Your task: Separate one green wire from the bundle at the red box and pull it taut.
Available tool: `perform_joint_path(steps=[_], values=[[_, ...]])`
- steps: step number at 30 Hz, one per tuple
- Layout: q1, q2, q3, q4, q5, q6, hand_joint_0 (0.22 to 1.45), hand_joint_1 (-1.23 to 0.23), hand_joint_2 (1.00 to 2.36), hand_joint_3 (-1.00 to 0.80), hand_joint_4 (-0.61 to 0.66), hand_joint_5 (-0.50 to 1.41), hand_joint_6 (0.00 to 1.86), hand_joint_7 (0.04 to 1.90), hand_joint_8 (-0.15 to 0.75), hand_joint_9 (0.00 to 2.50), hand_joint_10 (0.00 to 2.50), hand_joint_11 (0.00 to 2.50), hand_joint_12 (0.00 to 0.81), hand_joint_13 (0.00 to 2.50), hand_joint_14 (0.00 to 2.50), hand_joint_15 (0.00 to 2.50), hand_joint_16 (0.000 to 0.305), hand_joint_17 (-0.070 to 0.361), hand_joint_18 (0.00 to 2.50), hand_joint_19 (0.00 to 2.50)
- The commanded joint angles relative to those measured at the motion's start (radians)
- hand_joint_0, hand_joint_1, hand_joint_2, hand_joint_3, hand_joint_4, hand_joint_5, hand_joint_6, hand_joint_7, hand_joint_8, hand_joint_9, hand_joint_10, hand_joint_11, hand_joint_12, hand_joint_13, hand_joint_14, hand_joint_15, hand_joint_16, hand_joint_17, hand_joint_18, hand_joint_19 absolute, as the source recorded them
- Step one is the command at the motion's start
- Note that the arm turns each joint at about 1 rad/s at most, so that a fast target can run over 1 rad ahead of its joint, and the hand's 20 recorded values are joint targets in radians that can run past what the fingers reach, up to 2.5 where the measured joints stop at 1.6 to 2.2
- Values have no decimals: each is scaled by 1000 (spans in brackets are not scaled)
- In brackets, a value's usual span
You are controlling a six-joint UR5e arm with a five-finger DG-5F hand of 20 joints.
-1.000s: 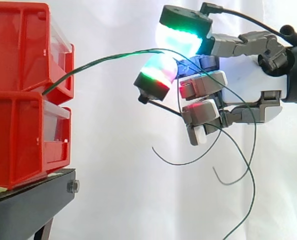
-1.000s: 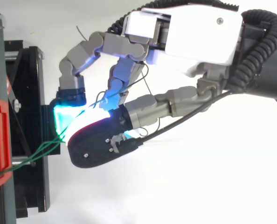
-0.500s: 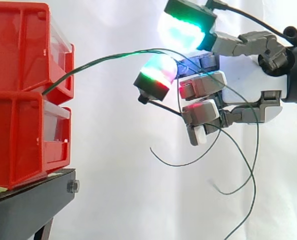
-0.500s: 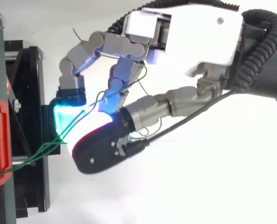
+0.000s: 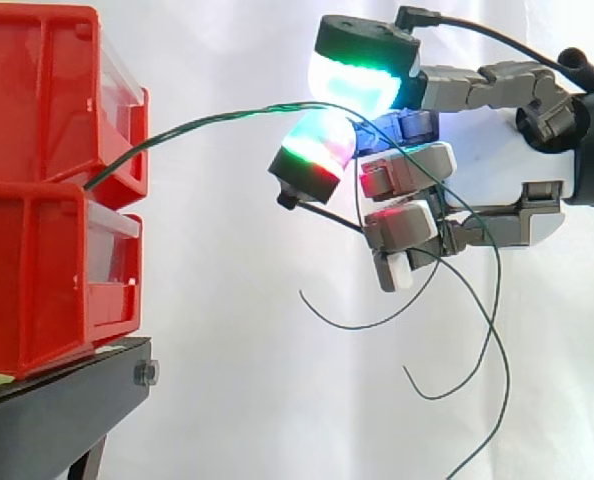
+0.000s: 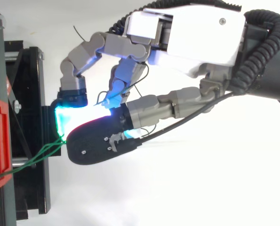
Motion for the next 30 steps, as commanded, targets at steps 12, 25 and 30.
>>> perform_joint_path(steps=[12, 25, 30], values=[[0, -1, 0, 1, 0, 0, 555, -596, 1000, -490, 112, -187, 916, 962, 276, 1289, 9, 1545, 409, 1088, 25, 1019, 57, 129, 843, 817], [0, -1, -1, 4, 0, -3, 611, -679, 1024, -196, 98, -193, 916, 1025, 256, 1286, 7, 1579, 403, 1092, 26, 1024, 56, 127, 847, 825], [0, -1, -1, 4, 0, -3, 635, -764, 1025, -153, 55, -202, 936, 1002, 252, 1257, 5, 1613, 402, 1083, 25, 1023, 57, 128, 854, 812]])
